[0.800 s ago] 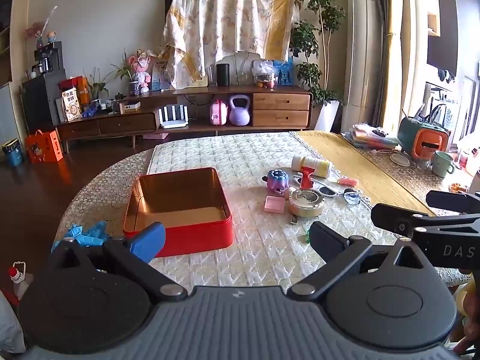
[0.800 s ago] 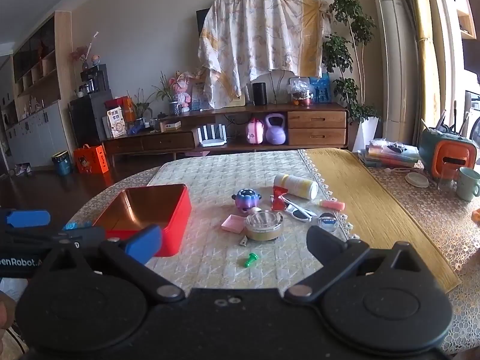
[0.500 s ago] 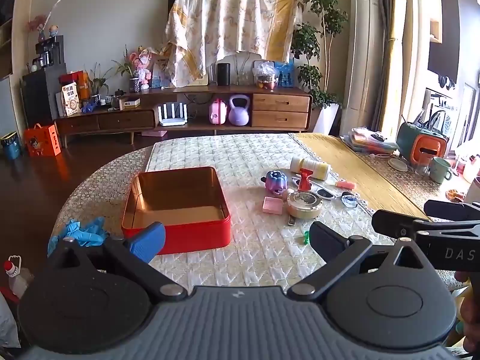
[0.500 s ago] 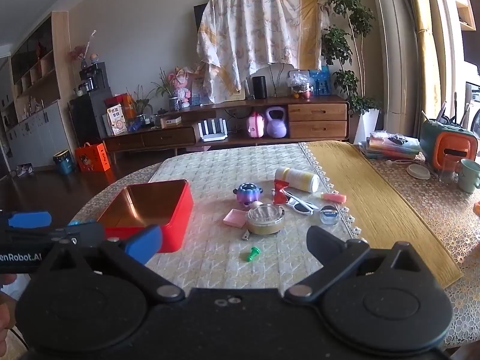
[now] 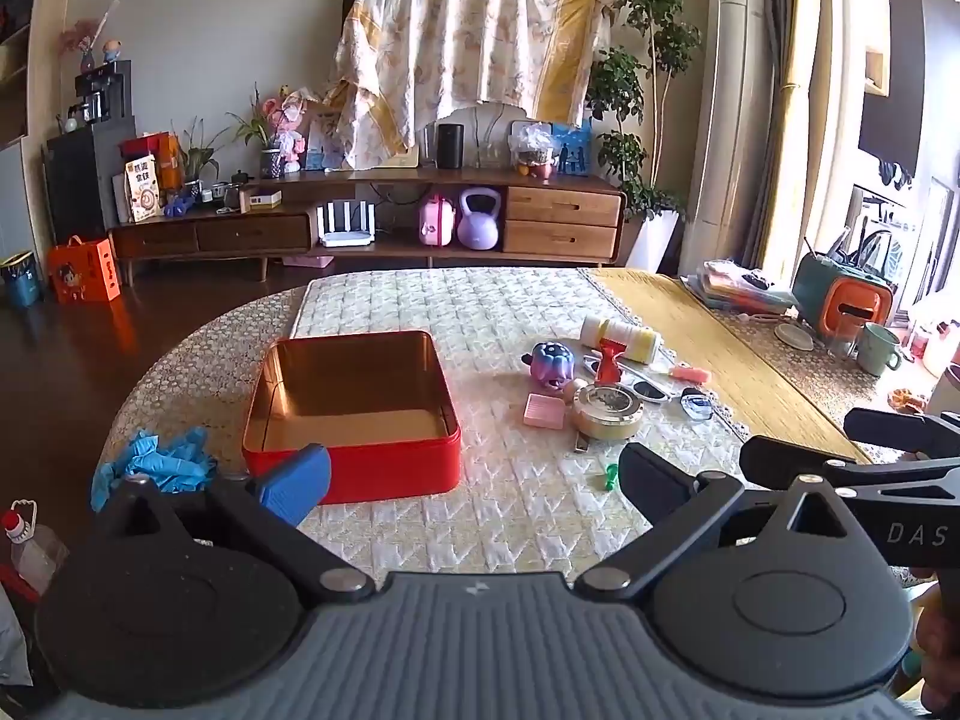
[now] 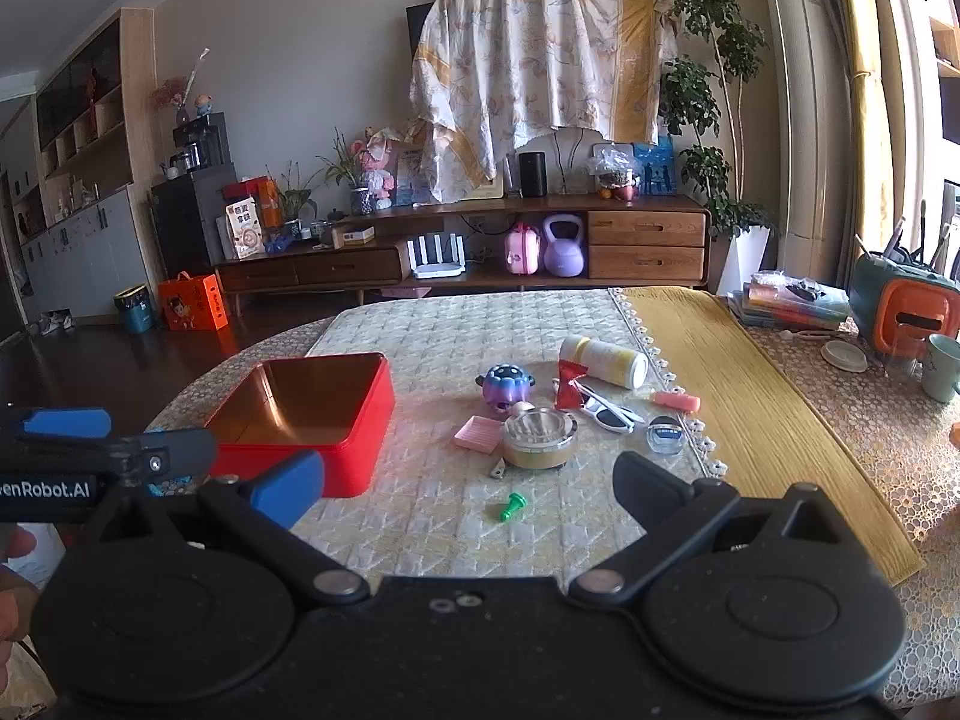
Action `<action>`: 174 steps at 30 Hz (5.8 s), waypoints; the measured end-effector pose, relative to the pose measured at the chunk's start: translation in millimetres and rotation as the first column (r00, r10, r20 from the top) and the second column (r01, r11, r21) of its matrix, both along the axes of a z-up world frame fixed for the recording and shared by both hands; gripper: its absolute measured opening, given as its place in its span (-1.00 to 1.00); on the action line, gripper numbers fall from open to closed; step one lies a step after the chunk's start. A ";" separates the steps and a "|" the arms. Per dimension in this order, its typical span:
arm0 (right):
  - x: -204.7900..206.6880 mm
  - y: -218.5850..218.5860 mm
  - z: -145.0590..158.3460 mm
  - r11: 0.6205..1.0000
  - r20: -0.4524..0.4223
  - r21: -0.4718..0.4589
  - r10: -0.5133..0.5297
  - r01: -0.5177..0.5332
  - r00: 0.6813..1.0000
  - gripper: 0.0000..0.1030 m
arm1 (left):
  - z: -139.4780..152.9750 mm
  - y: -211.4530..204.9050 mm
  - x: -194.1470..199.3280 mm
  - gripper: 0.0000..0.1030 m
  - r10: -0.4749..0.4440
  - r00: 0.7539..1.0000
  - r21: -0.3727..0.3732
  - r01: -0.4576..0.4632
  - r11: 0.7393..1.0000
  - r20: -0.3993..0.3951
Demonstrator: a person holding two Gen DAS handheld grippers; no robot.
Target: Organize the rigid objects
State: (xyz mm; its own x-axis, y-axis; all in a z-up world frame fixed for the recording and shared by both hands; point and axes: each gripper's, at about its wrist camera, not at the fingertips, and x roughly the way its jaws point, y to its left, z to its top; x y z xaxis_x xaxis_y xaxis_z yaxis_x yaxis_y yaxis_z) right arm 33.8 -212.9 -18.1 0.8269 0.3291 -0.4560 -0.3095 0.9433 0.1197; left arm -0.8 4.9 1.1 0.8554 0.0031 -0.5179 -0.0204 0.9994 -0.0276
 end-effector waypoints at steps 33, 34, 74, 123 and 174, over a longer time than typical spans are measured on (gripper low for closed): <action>2.8 -0.9 1.7 1.000 0.021 -0.011 0.025 -0.024 0.999 0.99 | 1.0 -4.1 2.2 1.00 -0.021 1.000 -0.045 0.021 0.999 0.001; 5.1 -1.7 1.4 1.000 0.021 -0.010 0.024 -0.024 0.999 0.99 | 0.6 -4.1 4.2 1.00 -0.018 1.000 -0.045 0.018 0.999 -0.001; 229.4 -71.0 -117.3 0.982 -0.214 -0.183 -0.084 0.044 0.973 0.78 | -118.1 -92.2 186.8 0.98 -0.219 0.934 0.008 0.231 0.973 -0.282; 207.1 -52.7 -88.4 0.993 -0.247 -0.116 -0.041 0.012 0.968 -0.25 | -123.8 -86.8 192.5 -0.70 -0.234 0.919 0.024 0.255 0.967 -0.318; 229.1 232.6 -73.6 0.840 -0.284 -0.237 0.421 -0.489 0.861 -0.26 | -96.0 150.7 301.6 -0.70 0.127 0.919 0.024 -0.127 0.992 -0.373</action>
